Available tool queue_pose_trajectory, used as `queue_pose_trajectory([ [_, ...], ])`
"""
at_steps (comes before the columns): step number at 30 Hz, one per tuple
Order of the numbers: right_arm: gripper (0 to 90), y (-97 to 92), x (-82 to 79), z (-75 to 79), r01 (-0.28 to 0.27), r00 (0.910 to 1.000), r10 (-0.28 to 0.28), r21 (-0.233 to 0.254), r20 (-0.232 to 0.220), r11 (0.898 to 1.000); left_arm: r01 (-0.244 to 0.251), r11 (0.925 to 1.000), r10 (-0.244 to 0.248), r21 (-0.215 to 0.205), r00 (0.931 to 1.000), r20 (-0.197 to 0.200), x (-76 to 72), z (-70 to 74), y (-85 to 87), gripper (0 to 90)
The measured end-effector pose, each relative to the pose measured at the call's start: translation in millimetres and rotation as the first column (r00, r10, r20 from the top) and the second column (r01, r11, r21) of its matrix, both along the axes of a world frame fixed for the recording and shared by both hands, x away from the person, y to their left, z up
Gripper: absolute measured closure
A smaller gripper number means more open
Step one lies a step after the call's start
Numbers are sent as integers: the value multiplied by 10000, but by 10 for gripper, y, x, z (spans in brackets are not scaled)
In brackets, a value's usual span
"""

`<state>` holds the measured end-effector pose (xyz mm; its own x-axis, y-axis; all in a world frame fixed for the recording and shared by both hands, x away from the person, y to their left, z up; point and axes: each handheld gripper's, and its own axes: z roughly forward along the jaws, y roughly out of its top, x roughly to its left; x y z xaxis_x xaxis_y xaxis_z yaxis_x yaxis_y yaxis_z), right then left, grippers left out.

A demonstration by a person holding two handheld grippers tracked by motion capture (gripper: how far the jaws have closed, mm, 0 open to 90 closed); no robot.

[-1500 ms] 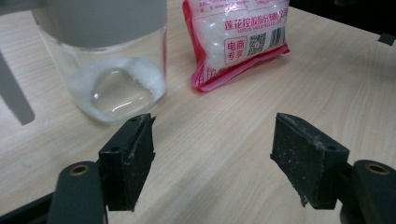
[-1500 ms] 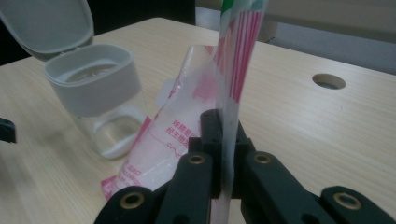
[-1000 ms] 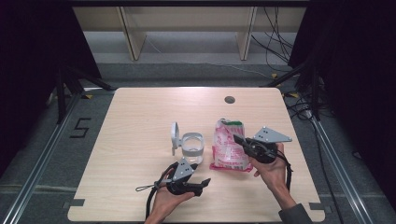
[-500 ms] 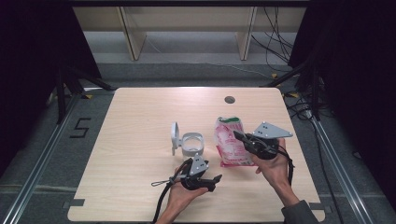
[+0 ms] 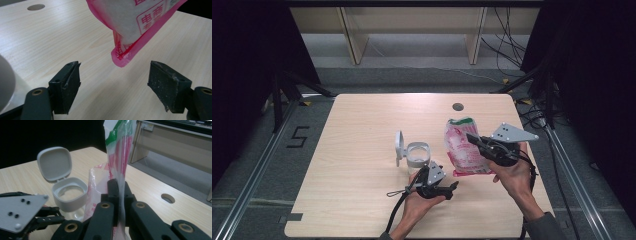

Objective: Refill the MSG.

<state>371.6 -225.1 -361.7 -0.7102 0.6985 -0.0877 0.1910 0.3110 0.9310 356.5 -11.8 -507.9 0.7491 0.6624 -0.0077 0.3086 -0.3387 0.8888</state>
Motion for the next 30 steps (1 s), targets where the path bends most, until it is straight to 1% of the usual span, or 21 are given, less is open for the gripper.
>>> queue_pose_trajectory([
  [1,900,3,4,20,-21,9997,22,-42,225,10000,58,9998,-58,207,10000,5,7,3,-9,248],
  [2,900,23,-8,28,4,9999,-6,149,146,9999,22,9997,-22,228,10000,-10,8,5,-28,248],
  [3,900,22,-8,47,-177,9998,176,66,84,9998,46,10000,-48,-79,9997,-218,4,-5,-56,248],
  [4,900,40,-14,51,-220,9998,221,232,-25,9995,-19,9999,18,103,10000,59,6,-6,-82,254],
  [6,900,50,-16,54,-82,9999,79,177,128,9998,-60,9999,61,-86,10000,69,-4,-15,-115,269],
  [8,900,77,-38,73,-283,9996,283,73,-74,9996,-2,9999,-3,161,9996,299,-1,-11,-134,366],
  [10,900,86,-38,79,-282,9996,283,-28,24,9996,64,9999,-67,90,9993,377,-5,-10,-156,431],
  [11,900,112,-48,94,-340,9994,340,-56,-58,9994,49,10000,-54,83,9987,515,-8,-6,-174,496],
  [12,900,112,-48,94,-340,9994,340,-56,-58,9994,45,9999,-53,125,9978,654,-4,-2,-175,496],
  [14,900,155,-38,115,-394,9992,394,-63,88,9992,24,10000,-24,8,9972,750,-2,1,-206,575],
  [16,900,167,-45,129,-373,9993,372,-102,-49,9993,-133,9999,131,15,9941,1074,-19,20,-230,598],
  [18,900,221,-21,148,-238,9997,240,-208,104,9995,-161,9998,172,-121,9951,978,-26,49,-241,649],
  [19,900,261,9,160,-245,9997,247,-416,39,9988,-274,9996,272,8,9928,1164,-18,69,-224,693],
  [20,900,282,32,162,-291,9995,295,-446,66,9986,-232,9996,211,145,9918,1259,-14,77,-221,696],
  [21,900,300,34,169,-212,9996,205,-401,-183,9990,-315,9995,316,-26,9930,1140,-28,72,-230,699],
  [22,900,300,34,169,-212,9996,205,-401,-183,9990,-369,9993,363,25,9919,1218,-25,76,-220,699],
  [23,900,338,68,180,-320,9995,316,-542,-71,9980,-403,9978,438,-521,9968,675,-70,59,-229,704],
  [25,900,368,68,184,-302,9994,292,-502,-199,9983,-449,9967,495,-672,9965,676,-84,54,-227,706],
  [26,900,413,90,209,-483,9987,471,-676,-186,9965,-479,9945,544,-930,9962,687,-102,44,-227,710],
  [28,900,443,96,217,-507,9986,497,-745,-153,9959,-634,9925,701,-1048,9956,618,-120,47,-233,712],
  [30,900,513,127,251,-641,9979,634,-900,-99,9939,-577,9869,663,-1507,9964,528,-118,46,-229,712],
])
